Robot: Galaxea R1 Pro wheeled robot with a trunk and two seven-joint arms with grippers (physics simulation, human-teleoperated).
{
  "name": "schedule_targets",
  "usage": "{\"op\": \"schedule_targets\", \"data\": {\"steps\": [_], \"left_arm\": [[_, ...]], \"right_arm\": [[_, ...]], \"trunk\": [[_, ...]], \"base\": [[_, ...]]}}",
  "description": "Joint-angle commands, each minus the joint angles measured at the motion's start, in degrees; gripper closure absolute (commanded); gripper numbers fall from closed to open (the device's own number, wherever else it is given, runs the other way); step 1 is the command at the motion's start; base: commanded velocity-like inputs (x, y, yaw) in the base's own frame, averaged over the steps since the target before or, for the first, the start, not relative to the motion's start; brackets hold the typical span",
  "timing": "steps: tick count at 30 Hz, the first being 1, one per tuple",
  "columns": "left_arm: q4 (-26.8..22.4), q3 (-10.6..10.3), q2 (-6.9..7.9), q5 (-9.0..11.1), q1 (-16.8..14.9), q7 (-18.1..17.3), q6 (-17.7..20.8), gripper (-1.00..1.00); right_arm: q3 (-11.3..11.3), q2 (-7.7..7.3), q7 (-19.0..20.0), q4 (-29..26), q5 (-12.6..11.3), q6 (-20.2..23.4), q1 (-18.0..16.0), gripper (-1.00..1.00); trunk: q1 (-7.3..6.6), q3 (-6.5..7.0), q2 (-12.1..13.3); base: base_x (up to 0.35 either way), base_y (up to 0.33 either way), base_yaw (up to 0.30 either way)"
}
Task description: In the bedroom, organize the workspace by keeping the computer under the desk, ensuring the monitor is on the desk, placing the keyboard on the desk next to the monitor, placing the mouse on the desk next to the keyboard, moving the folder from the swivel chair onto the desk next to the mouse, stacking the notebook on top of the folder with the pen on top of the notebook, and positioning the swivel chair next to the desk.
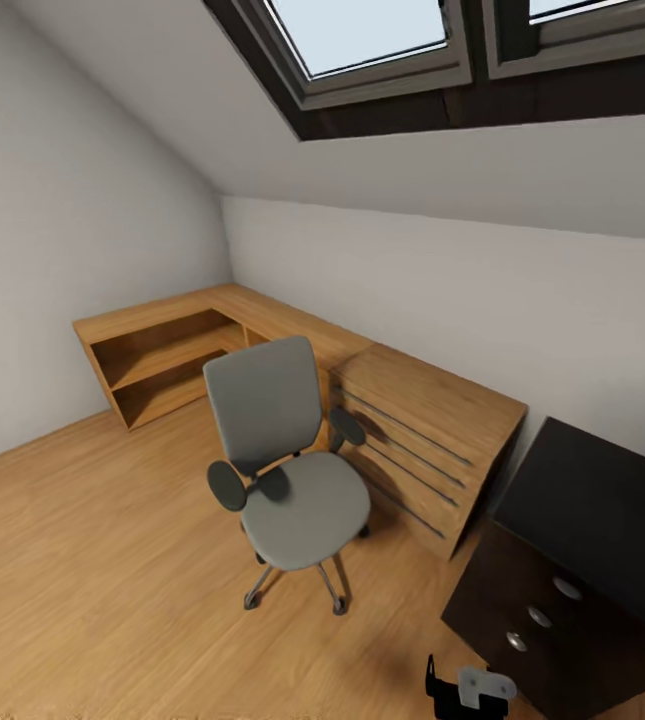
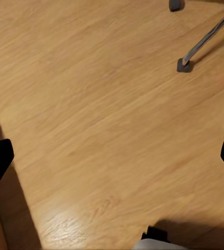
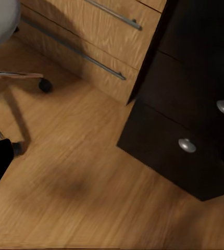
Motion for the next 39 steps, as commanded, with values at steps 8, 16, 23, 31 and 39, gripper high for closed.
{"op": "schedule_targets", "data": {"steps": [8,16,23,31,39], "left_arm": [[0.31,0.08,0.04,-0.5,-0.05,0.2,-0.2,-1.0],[0.33,0.21,0.03,-0.48,-0.05,0.66,-0.16,-1.0],[0.33,0.28,0.05,-0.48,-0.05,0.7,-0.16,-1.0],[0.38,0.31,0.05,-0.48,-0.05,0.53,0.28,-1.0],[0.59,0.23,0.0,-0.49,-0.05,0.2,0.36,-1.0]], "right_arm": [[0.44,2.41,-0.77,1.75,4.82,-0.26,-0.04,-1.0],[0.43,2.84,-2.14,2.06,9.38,-0.33,0.57,-1.0],[0.47,2.91,-2.36,2.08,9.8,-0.4,0.71,-1.0],[0.43,3.23,-2.38,2.08,9.84,-0.43,0.92,-1.0],[0.41,3.17,-2.38,2.08,9.84,-1.23,0.97,-1.0]], "trunk": [[0.03,-0.65,-0.12],[0.03,-1.18,-0.12],[0.03,-1.64,-0.12],[0.03,-1.89,-0.12],[0.03,-1.42,-0.12]], "base": [[0.0,0.0,0.19],[0.0,0.0,0.19],[-0.002,0.002,0.19],[-0.207,0.173,0.196],[-0.122,0.088,0.085]]}}
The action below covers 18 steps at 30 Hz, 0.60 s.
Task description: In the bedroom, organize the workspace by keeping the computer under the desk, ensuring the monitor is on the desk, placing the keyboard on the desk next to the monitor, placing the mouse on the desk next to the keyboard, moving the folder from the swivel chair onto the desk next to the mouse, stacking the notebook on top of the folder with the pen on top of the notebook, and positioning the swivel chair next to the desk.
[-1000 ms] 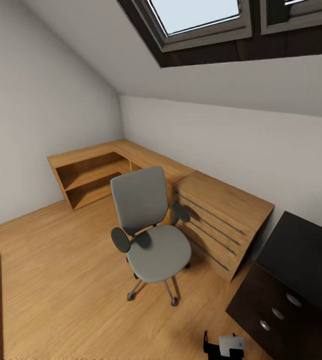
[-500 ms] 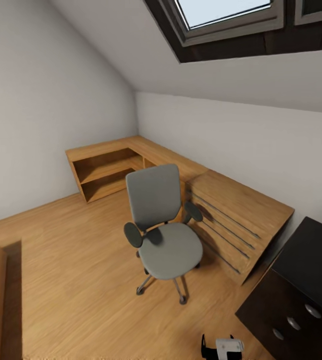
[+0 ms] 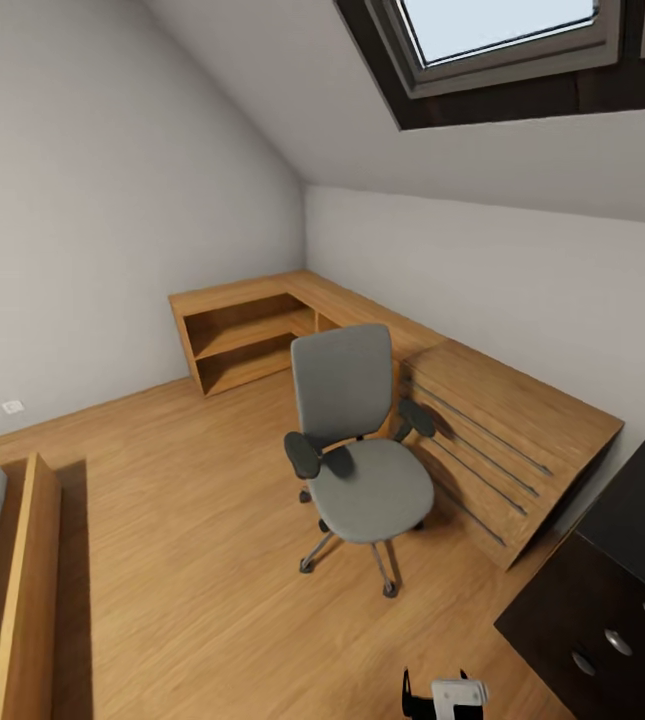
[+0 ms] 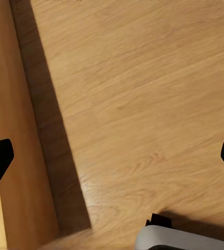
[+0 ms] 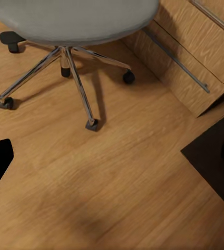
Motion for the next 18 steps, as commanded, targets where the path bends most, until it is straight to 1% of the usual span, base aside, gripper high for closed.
{"op": "schedule_targets", "data": {"steps": [1,18], "left_arm": [[0.02,-0.25,0.0,0.57,-0.04,-0.05,-0.22,-1.0],[0.11,-0.43,-0.01,0.49,-0.04,-0.06,-0.22,-1.0]], "right_arm": [[0.47,0.03,-0.2,0.13,-0.37,-0.36,-0.07,-1.0],[0.43,0.01,-0.11,0.13,-0.36,-0.64,-0.03,-1.0]], "trunk": [[0.03,-0.02,-0.11],[0.03,1.37,-0.11]], "base": [[-0.012,0.008,0.008],[-0.002,0.001,0.001]]}}
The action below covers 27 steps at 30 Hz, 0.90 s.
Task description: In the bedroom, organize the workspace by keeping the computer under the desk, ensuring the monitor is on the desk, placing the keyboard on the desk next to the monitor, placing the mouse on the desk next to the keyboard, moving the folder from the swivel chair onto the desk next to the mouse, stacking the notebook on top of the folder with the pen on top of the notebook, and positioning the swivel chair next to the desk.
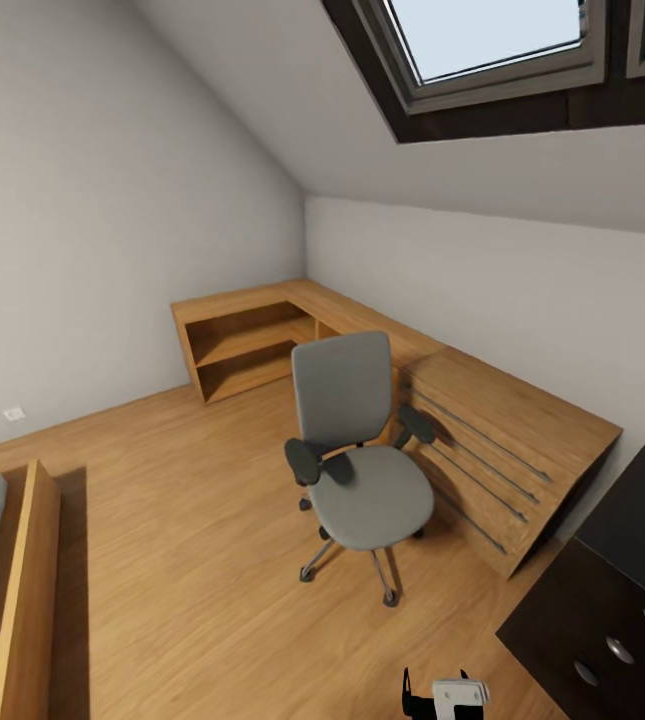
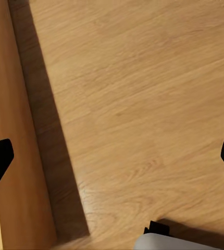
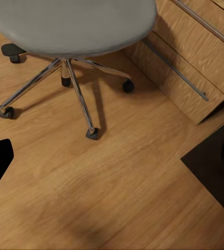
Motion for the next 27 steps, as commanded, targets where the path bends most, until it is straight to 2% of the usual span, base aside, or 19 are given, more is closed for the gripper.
{"op": "schedule_targets", "data": {"steps": [1,11,19,27], "left_arm": [[0.02,-0.27,0.02,0.58,-0.04,-0.04,-0.22,-1.0],[0.02,-0.27,0.0,0.58,-0.04,-0.05,-0.32,-1.0],[0.02,-0.14,-0.07,0.58,-0.04,0.29,-0.19,-1.0],[0.02,-0.18,-0.09,0.58,-0.04,0.31,-0.22,-1.0]], "right_arm": [[0.49,0.02,-0.15,0.13,-0.37,-0.19,-0.07,-1.0],[0.48,-0.28,0.16,0.05,-0.38,-0.2,-0.07,-1.0],[0.49,-0.07,-0.18,0.12,-0.32,-0.61,-0.07,-1.0],[0.49,-0.05,-0.11,0.13,-0.22,-0.55,-0.07,-1.0]], "trunk": [[0.03,-0.09,-0.11],[0.03,-0.05,-0.11],[0.03,-0.05,-0.11],[0.03,-0.05,-0.11]], "base": [[0.0,0.0,0.0],[0.0,0.0,0.026],[0.174,0.113,0.269],[0.031,0.019,0.277]]}}
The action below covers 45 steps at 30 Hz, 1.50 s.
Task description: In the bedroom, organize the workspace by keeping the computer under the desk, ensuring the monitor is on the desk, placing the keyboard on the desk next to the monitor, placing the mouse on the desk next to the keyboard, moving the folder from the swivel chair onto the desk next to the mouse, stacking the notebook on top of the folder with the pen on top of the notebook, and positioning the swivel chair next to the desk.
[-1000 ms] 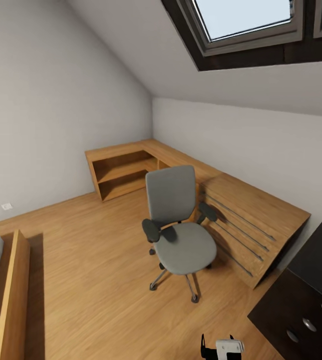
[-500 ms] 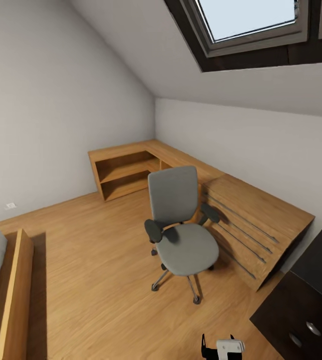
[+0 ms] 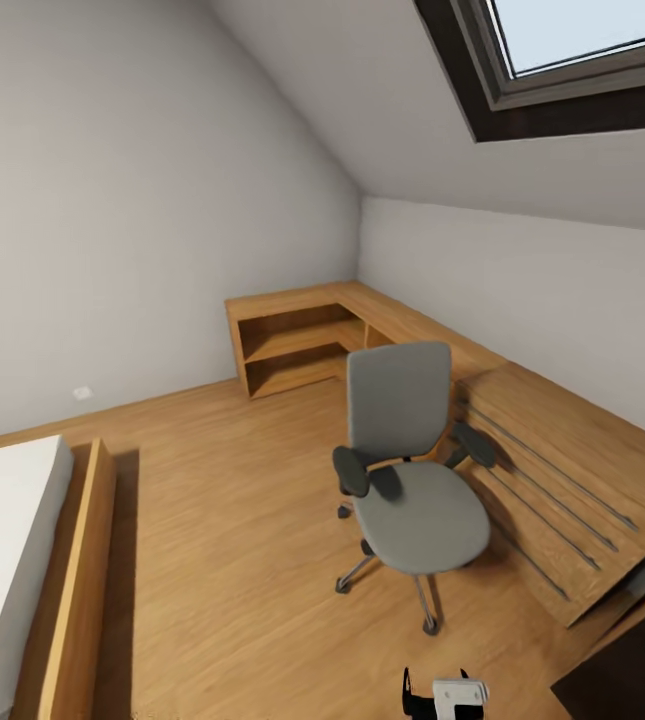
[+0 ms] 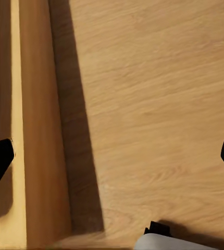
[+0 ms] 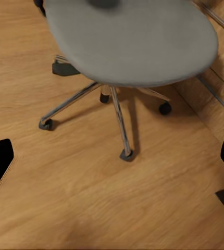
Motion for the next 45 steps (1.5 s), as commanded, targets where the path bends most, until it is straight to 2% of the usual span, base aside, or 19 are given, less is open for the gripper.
{"op": "schedule_targets", "data": {"steps": [1,25,32,45], "left_arm": [[0.03,-0.26,0.02,0.57,-0.05,-0.04,-0.23,-1.0],[0.03,-0.27,-0.11,0.57,-0.05,-0.04,-0.42,-1.0],[0.03,-0.32,-0.16,0.56,-0.05,-0.04,-0.34,-1.0],[0.03,-0.33,-0.27,0.42,-0.05,-0.15,-0.48,-1.0]], "right_arm": [[0.5,0.03,-0.2,0.13,-0.36,-0.2,-0.07,-1.0],[0.59,0.17,-0.29,0.13,-0.43,-0.28,0.11,-1.0],[0.59,0.15,-0.29,0.13,-0.36,-0.28,0.11,-1.0],[0.51,0.04,-0.21,0.13,-0.35,-0.28,0.11,-1.0]], "trunk": [[0.03,-0.12,-0.12],[0.03,-0.12,-0.12],[0.03,-0.12,-0.12],[0.03,-0.12,-0.12]], "base": [[0.003,0.002,0.278],[-0.087,0.007,0.278],[0.01,0.0,0.278],[0.147,0.0,0.278]]}}
